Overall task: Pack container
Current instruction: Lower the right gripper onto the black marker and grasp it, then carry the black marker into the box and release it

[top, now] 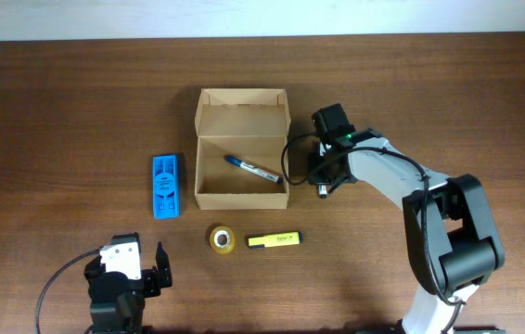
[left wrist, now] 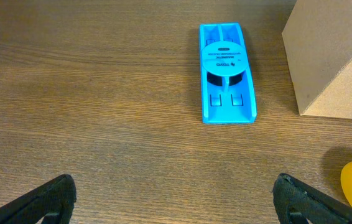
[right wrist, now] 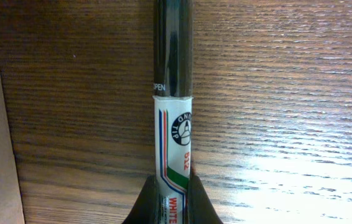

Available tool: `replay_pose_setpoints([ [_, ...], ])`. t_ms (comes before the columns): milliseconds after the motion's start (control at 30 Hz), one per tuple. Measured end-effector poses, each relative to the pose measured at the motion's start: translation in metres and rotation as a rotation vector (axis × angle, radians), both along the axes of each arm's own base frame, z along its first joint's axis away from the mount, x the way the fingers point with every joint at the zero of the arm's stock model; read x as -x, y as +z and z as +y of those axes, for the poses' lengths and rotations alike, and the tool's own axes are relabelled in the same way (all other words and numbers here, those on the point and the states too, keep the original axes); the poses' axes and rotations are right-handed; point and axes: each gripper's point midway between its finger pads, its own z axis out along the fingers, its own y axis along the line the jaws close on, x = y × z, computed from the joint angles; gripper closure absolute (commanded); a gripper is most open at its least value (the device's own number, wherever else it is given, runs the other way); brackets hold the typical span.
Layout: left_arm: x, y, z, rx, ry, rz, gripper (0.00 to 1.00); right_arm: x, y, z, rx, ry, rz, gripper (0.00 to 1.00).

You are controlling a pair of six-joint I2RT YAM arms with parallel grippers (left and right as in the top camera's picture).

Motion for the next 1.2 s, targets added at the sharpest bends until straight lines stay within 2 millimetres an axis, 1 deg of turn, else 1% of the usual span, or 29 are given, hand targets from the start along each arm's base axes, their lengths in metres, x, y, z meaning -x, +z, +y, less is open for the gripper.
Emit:
replay_pose_setpoints([
  [167,0.000,0.000,0.000,0.000,0.000,0.000,0.00,0.005,0.003,-0.002,0.015,0.005,0.039,0.96],
  [233,0.000,0.000,0.000,0.000,0.000,0.000,0.01,0.005,0.008,-0.002,0.019,0.006,0.047,0.96],
  [333,0.000,0.000,0.000,0.000,0.000,0.000,0.01,-0.004,0.022,0.001,0.016,0.010,0.033,0.97],
  [467,0.000,0.000,0.000,0.000,0.000,0.000,0.00,-0.018,0.053,0.005,0.011,0.020,-0.014,0.96],
  [600,0.000,0.000,0.000,0.000,0.000,0.000,0.00,-0.031,0.093,0.008,-0.006,0.027,-0.092,0.96],
  [667,0.000,0.000,0.000,0.000,0.000,0.000,0.00,-0.035,0.113,0.009,-0.017,0.028,-0.130,0.97],
  [733,0.000,0.000,0.000,0.000,0.000,0.000,0.00,-0.038,0.127,0.010,-0.024,0.034,-0.163,0.96],
  [800,0.000,0.000,0.000,0.000,0.000,0.000,0.00,-0.041,0.144,0.014,-0.037,0.076,-0.205,0.96],
  [833,0.000,0.000,0.000,0.000,0.000,0.000,0.00,-0.042,0.149,0.018,-0.042,0.102,-0.216,0.96],
  [900,0.000,0.000,0.000,0.000,0.000,0.000,0.00,-0.043,0.156,0.028,-0.058,0.169,-0.238,0.96],
  [967,0.000,0.000,0.000,0.000,0.000,0.000,0.00,-0.040,0.162,0.048,-0.078,0.286,-0.263,0.95],
  [1033,0.000,0.000,0.000,0.000,0.000,0.000,0.00,-0.030,0.164,0.072,-0.088,0.416,-0.279,0.93],
  [1067,0.000,0.000,0.000,0.000,0.000,0.000,0.00,-0.023,0.164,0.087,-0.090,0.493,-0.288,0.92],
  [1100,0.000,0.000,0.000,0.000,0.000,0.000,0.00,-0.018,0.165,0.097,-0.091,0.544,-0.294,0.92],
  [1200,0.000,0.000,0.000,0.000,0.000,0.000,0.00,0.003,0.167,0.135,-0.094,0.726,-0.325,0.87],
])
